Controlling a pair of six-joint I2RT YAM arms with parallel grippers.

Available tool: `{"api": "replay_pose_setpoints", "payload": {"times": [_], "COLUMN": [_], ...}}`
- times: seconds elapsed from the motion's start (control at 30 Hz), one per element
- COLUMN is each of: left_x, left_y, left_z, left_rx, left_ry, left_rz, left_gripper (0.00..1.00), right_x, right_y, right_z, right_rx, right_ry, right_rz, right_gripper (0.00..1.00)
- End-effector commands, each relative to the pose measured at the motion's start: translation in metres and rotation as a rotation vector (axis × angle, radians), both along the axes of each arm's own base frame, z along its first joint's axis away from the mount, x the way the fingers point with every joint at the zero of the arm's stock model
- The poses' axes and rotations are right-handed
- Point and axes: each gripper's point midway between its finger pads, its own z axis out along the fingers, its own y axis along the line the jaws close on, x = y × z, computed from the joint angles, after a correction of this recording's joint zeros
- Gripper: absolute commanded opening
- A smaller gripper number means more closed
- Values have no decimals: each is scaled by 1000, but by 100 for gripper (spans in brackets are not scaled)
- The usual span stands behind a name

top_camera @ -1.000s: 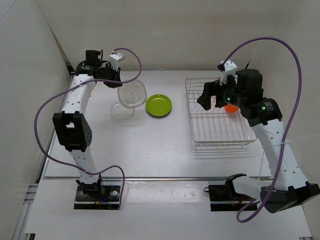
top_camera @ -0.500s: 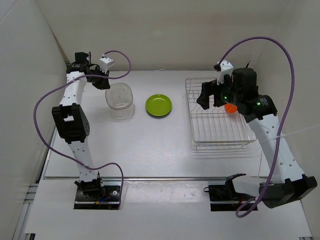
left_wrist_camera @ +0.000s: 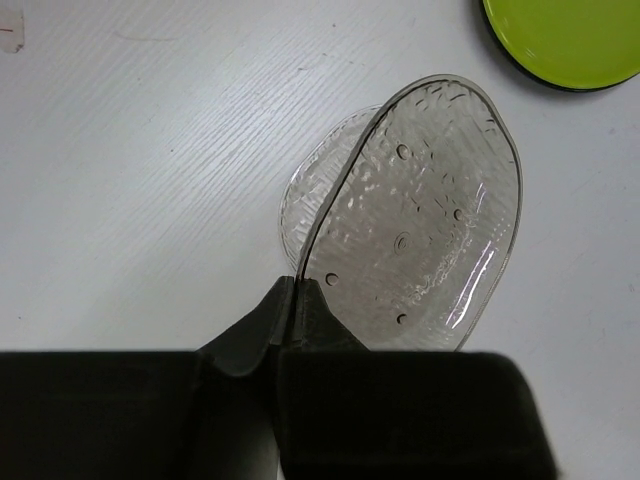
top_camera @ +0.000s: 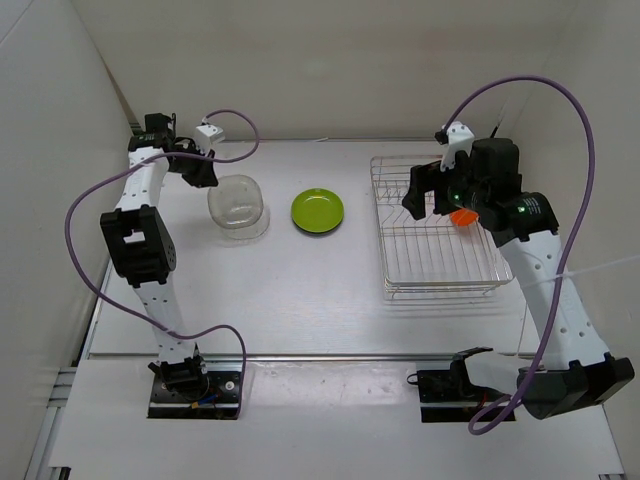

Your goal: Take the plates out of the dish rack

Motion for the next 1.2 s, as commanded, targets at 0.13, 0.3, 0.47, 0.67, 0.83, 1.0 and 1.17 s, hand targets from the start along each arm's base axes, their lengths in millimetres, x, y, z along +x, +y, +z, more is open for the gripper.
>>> {"api": "replay_pose_setpoints", "payload": {"times": [0.13, 0.3, 0.47, 0.67, 0.83, 1.0, 1.17], "left_x": [1, 11, 16, 19, 18, 23, 22], "left_y": [-16, -15, -14, -14, -18, -18, -23], "left_z": [-3, -13, -22, -27, -36, -38, -43], "left_rx": [-70, -71, -75, -79, -83, -92, -97], "left_ry": [-4, 2, 5, 11, 31, 32, 47], "left_rz": [-85, -84, -77, -71, -55, -39, -42], "left_gripper": [11, 11, 11, 11, 12, 39, 40], "right_x": [-2, -4, -6, -7, -7, -7, -9], "right_y": [-12, -16, -19, -20, -18, -18, -20], "right_z": [7, 8, 7, 5, 9, 9, 12], "right_rx": [-21, -28, -28, -31, -23, -23, -16], "right_ry": [-47, -51, -51, -42, -49, -49, -57], "right_rz": [-28, -33, -42, -42, -33, -33, -34], "right_gripper": [95, 95, 95, 95, 95, 95, 95]}}
